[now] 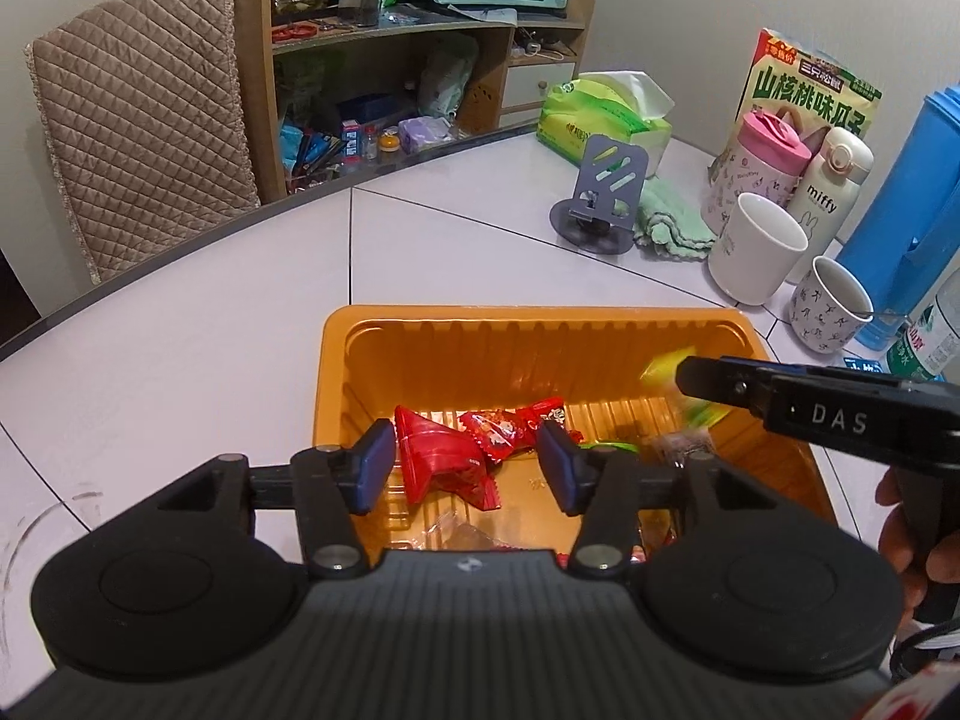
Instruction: Organize snacks
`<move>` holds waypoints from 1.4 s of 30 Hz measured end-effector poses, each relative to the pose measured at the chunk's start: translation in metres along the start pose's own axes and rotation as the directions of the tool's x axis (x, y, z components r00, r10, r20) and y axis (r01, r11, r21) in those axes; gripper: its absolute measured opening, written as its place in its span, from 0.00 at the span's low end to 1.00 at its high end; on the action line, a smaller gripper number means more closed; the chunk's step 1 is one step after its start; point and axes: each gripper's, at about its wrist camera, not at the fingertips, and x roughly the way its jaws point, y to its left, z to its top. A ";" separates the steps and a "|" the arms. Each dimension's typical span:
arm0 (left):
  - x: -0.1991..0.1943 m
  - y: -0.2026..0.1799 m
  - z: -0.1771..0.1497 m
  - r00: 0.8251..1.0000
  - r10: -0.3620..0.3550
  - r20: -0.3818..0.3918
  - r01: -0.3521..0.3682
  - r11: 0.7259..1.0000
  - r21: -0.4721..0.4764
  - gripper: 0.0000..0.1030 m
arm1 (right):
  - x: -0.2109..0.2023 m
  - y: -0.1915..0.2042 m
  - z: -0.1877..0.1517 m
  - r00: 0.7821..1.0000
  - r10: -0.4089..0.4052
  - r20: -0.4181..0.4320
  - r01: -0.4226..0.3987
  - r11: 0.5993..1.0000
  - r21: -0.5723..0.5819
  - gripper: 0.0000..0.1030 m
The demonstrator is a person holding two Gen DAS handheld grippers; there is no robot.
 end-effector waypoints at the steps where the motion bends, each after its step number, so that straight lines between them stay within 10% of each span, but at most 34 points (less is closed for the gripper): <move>1: -0.001 0.000 0.000 1.000 0.002 0.001 -0.002 1.000 -0.002 0.47 | -0.003 0.000 0.000 1.000 0.001 0.016 -0.001 1.000 0.001 0.53; 22: -0.102 -0.008 -0.037 0.996 0.055 0.072 -0.051 0.998 -0.048 0.62 | -0.110 0.006 -0.029 0.996 0.015 0.089 -0.018 0.999 0.031 0.89; 42: -0.234 -0.052 -0.152 0.995 0.099 0.024 -0.094 0.983 -0.157 0.71 | -0.229 0.038 -0.121 0.998 0.028 -0.048 -0.029 0.999 -0.036 0.93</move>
